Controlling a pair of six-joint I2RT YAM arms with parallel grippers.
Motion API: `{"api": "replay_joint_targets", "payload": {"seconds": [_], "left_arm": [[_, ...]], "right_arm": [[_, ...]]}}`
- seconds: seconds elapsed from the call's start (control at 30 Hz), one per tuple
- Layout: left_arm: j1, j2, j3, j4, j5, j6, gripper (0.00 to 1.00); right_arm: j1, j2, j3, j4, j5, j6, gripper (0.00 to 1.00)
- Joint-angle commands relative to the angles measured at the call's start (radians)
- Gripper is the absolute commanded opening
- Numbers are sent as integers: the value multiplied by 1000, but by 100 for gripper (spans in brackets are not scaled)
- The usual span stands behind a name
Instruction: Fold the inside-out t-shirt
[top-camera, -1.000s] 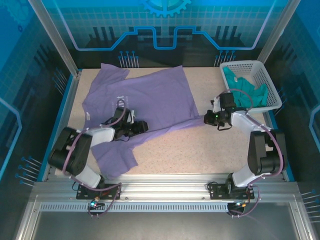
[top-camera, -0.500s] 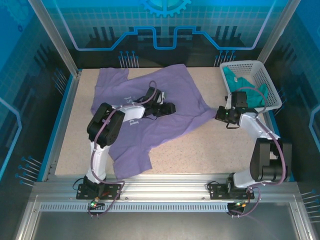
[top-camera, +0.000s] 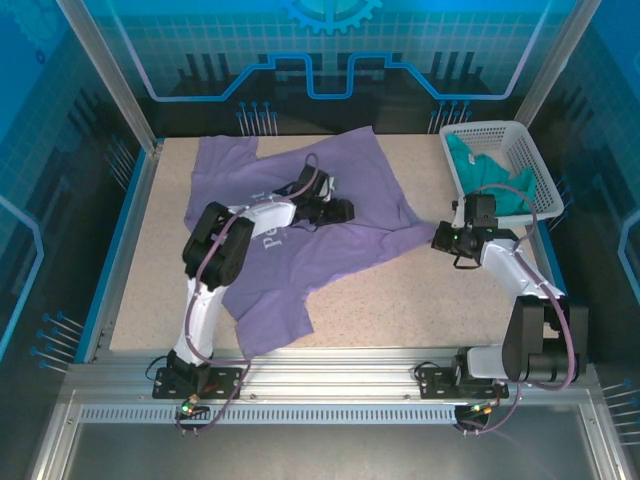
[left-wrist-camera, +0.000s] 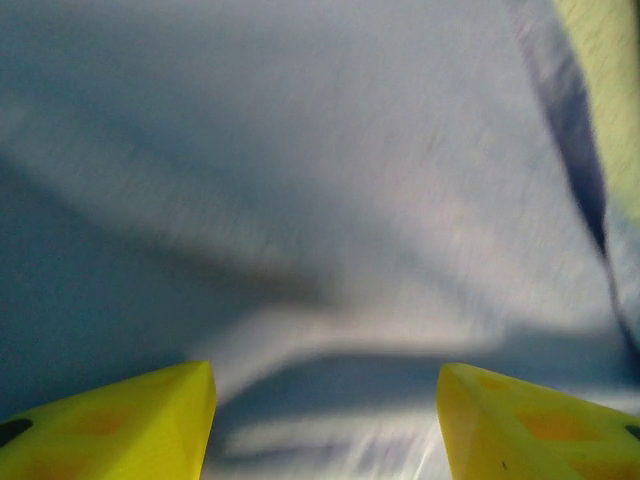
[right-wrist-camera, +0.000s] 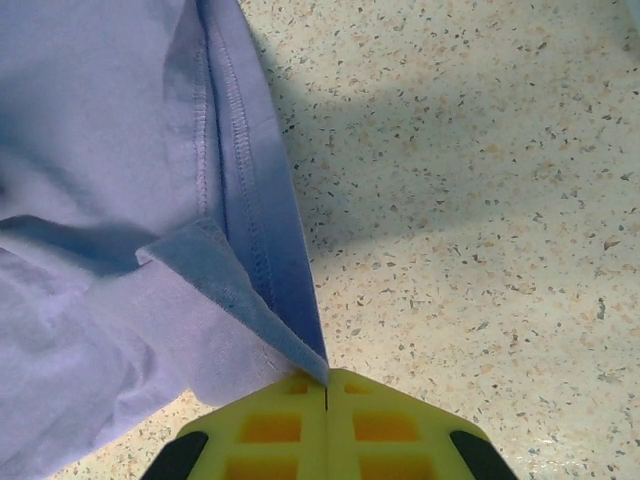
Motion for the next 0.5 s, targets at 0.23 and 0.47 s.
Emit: {"api": "replay_joint_targets", "payload": {"seconds": [0.23,0.47], "left_arm": [[148,-403,-506,46,-152,24,63],[188,-351,-493,-39,-152,80,61]], "right_arm": [[31,-16,-3,15,-23,-10,0],[48,-5,9,8,-21,-15,0]]}}
